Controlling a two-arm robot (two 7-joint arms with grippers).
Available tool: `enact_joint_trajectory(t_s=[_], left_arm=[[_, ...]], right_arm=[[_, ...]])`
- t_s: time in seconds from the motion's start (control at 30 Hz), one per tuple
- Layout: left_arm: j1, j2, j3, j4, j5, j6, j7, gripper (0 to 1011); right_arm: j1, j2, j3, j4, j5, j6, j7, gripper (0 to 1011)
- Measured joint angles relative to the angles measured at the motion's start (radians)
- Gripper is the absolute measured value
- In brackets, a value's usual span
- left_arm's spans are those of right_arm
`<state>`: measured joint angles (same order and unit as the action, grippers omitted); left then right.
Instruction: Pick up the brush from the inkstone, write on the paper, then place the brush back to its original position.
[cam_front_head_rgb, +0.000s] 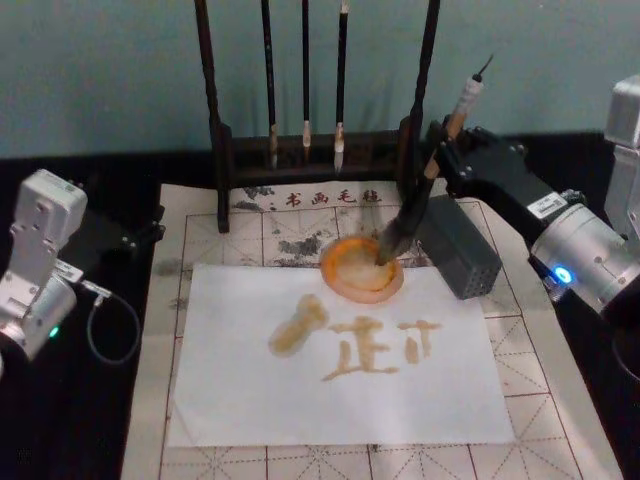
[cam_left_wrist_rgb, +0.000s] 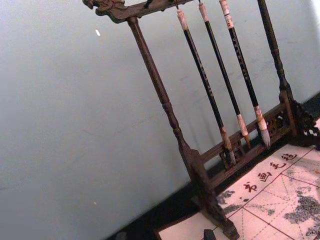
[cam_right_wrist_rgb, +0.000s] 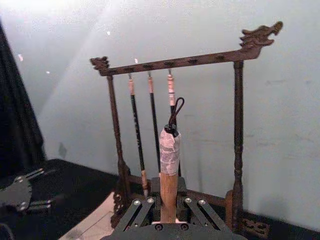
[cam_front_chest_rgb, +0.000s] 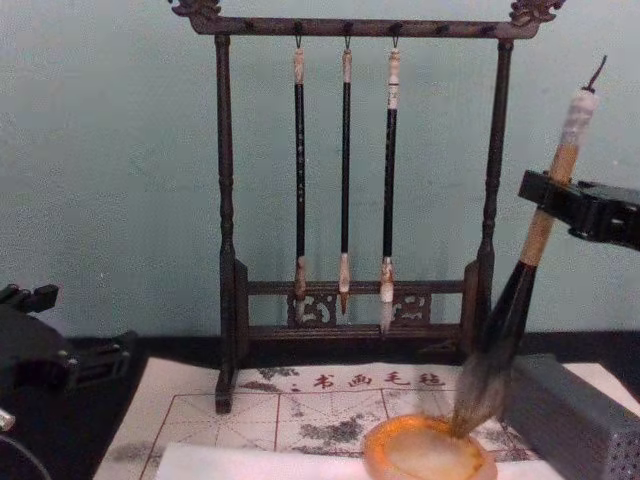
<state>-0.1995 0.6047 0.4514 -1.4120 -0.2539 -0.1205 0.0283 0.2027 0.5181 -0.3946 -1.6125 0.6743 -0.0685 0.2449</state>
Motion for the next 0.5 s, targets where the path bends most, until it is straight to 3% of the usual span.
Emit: enact_joint_trajectory(t_s=[0.13, 0.5], left_arm=[[0.0, 0.0, 0.0, 0.0, 0.0, 0.0, 0.0, 1001], [0.0, 0.0, 0.0, 0.0, 0.0, 0.0, 0.0, 1001]], right_arm=[[-0.02, 0.016, 0.009, -0.017, -0.008, -0.008, 0.022, 199], [-0.121, 0.107, 0.054, -0.081, -0.033, -0.08, 0.158, 199]])
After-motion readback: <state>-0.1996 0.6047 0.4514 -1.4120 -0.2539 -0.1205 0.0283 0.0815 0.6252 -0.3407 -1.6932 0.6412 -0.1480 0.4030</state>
